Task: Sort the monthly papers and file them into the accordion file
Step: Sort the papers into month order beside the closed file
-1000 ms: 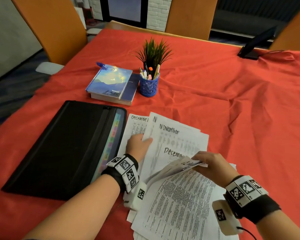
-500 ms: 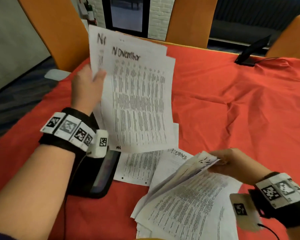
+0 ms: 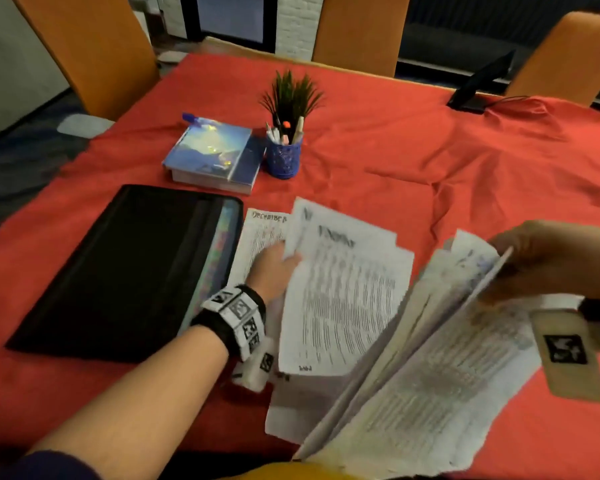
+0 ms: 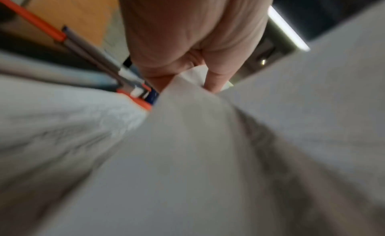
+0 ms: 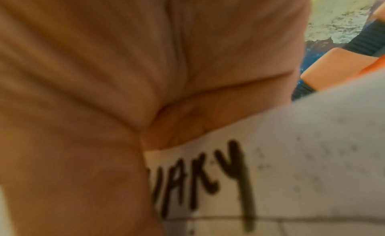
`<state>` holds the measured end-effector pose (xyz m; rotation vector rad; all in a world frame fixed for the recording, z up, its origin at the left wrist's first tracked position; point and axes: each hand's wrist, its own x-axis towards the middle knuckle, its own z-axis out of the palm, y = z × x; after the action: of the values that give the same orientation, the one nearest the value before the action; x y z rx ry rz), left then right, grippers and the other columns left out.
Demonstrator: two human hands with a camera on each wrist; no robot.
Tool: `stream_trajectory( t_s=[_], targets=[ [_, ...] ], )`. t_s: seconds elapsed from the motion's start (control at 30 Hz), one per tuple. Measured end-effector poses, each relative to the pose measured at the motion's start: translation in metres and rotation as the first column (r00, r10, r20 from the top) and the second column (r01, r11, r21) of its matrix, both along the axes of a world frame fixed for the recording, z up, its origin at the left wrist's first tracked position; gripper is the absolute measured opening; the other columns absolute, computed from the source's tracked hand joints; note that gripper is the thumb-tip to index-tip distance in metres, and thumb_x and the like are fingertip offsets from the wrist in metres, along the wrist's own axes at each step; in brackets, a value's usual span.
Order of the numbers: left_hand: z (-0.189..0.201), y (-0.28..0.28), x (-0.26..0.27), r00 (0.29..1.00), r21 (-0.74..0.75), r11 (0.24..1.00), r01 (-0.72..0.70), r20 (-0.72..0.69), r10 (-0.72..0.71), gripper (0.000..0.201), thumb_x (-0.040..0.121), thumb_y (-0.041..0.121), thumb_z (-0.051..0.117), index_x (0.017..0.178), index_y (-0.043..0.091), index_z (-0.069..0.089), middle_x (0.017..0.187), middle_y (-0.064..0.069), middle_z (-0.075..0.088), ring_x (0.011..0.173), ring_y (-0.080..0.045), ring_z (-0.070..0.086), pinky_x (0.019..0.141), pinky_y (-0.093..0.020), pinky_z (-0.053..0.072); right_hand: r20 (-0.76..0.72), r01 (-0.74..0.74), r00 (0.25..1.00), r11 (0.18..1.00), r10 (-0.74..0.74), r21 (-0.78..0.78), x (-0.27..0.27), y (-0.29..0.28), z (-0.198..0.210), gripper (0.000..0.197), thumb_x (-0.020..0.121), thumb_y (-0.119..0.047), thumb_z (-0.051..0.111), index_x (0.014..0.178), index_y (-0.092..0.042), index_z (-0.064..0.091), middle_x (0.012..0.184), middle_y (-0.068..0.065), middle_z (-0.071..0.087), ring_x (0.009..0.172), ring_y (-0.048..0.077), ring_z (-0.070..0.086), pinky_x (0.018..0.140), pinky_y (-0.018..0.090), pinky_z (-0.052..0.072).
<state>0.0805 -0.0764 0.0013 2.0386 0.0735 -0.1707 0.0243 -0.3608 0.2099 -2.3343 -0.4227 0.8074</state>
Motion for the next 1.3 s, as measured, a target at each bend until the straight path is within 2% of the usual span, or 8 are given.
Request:
stream_trajectory(
  t_s=[0.13, 0.27, 0.4, 0.6, 0.8, 0.93, 1.07, 1.3],
  targets=[
    [-0.03, -0.023, -0.023, 0.976, 0.042, 0.994, 0.103, -0.198, -0.093, 0.03, 0.095, 0.023, 0.052, 0.119, 0.006, 0.058, 0.115, -0.01, 0.063, 0.105, -0.027, 0.059, 0.089, -0.032, 0.046, -0.113, 0.009, 0.993, 0.997, -0.017, -0.074, 0.028, 0.02, -0.018, 0.029, 0.07, 0.01, 0.07, 0.064, -0.019, 0.074, 0.068, 0.004, 0.072, 0.063, 0.012, 0.068, 0.059, 0.021, 0.053],
    [-0.037, -0.02, -0.02, 0.982, 0.243, 0.967, 0.083, -0.187, -0.037, 0.032, 0.093, 0.03, 0.053, 0.118, 0.011, 0.059, 0.118, -0.01, 0.061, 0.104, -0.026, 0.058, 0.087, -0.032, 0.047, -0.037, 0.056, 0.997, 0.965, -0.067, -0.258, 0.057, 0.036, -0.066, 0.029, 0.073, 0.003, 0.072, 0.065, -0.024, 0.067, 0.058, -0.015, 0.067, 0.058, -0.004, 0.062, 0.057, 0.01, 0.046],
    [-0.026, -0.001, -0.012, 0.971, 0.547, 0.831, -0.1, -0.129, 0.202, 0.046, 0.093, 0.039, 0.05, 0.13, 0.012, 0.049, 0.137, -0.011, 0.041, 0.125, -0.03, 0.039, 0.102, -0.041, 0.035, 0.105, 0.071, 0.994, 0.896, -0.028, -0.439, 0.067, 0.05, -0.124, 0.023, 0.075, -0.012, 0.072, 0.097, -0.017, 0.066, 0.094, -0.003, 0.071, 0.09, 0.015, 0.065, 0.083, 0.027, 0.049],
    [-0.033, 0.0, -0.024, 0.974, 0.686, 0.71, 0.158, -0.228, 0.005, 0.044, 0.094, 0.026, 0.04, 0.136, 0.013, 0.036, 0.144, -0.008, 0.028, 0.133, -0.029, 0.024, 0.108, -0.041, 0.024, 0.203, 0.161, 0.976, 0.898, -0.083, -0.41, 0.059, 0.056, -0.162, 0.036, 0.081, -0.01, 0.066, 0.116, -0.016, 0.062, 0.108, 0.002, 0.068, 0.097, 0.016, 0.063, 0.087, 0.028, 0.049],
    [-0.03, -0.004, -0.032, 0.982, 0.574, 0.813, 0.093, -0.189, 0.02, 0.038, 0.096, 0.036, 0.035, 0.121, 0.017, 0.057, 0.146, -0.007, 0.031, 0.13, -0.027, 0.028, 0.109, -0.043, 0.027, 0.235, 0.202, 0.965, 0.894, -0.113, -0.4, 0.069, 0.052, -0.174, 0.034, 0.084, -0.01, 0.062, 0.118, -0.012, 0.06, 0.112, 0.005, 0.066, 0.102, 0.021, 0.061, 0.091, 0.034, 0.048],
    [-0.025, -0.003, -0.016, 0.924, 0.425, 0.904, -0.038, -0.329, 0.193, 0.086, 0.082, 0.069, 0.045, 0.142, 0.009, 0.033, 0.146, -0.014, 0.033, 0.134, -0.032, 0.033, 0.11, -0.045, 0.03, 0.306, 0.266, 0.939, 0.894, -0.156, -0.361, 0.073, 0.057, -0.183, 0.031, 0.084, -0.009, 0.058, 0.115, -0.01, 0.06, 0.11, 0.009, 0.066, 0.1, 0.023, 0.061, 0.087, 0.031, 0.048],
    [-0.031, -0.009, -0.014, 0.905, 0.312, 0.948, -0.063, -0.383, 0.186, 0.087, 0.074, 0.071, 0.056, 0.133, 0.008, 0.041, 0.131, -0.011, 0.051, 0.117, -0.03, 0.052, 0.099, -0.042, 0.043, 0.385, 0.459, 0.842, 0.877, -0.378, -0.142, 0.069, 0.052, -0.193, 0.066, 0.074, -0.014, 0.074, 0.132, -0.012, 0.042, 0.129, 0.009, 0.051, 0.117, 0.023, 0.048, 0.098, 0.03, 0.039],
    [-0.032, 0.004, -0.013, 0.941, 0.128, 0.99, -0.05, -0.326, 0.089, 0.039, 0.084, 0.032, 0.067, 0.111, 0.011, 0.047, 0.108, -0.001, 0.058, 0.094, -0.02, 0.058, 0.08, -0.033, 0.048, 0.082, 0.713, 0.603, 0.489, -0.794, -0.503, 0.02, -0.037, -0.211, 0.058, 0.075, -0.035, 0.074, 0.11, 0.003, 0.049, 0.099, 0.019, 0.059, 0.092, 0.032, 0.059, 0.082, 0.036, 0.049]
  ],
)
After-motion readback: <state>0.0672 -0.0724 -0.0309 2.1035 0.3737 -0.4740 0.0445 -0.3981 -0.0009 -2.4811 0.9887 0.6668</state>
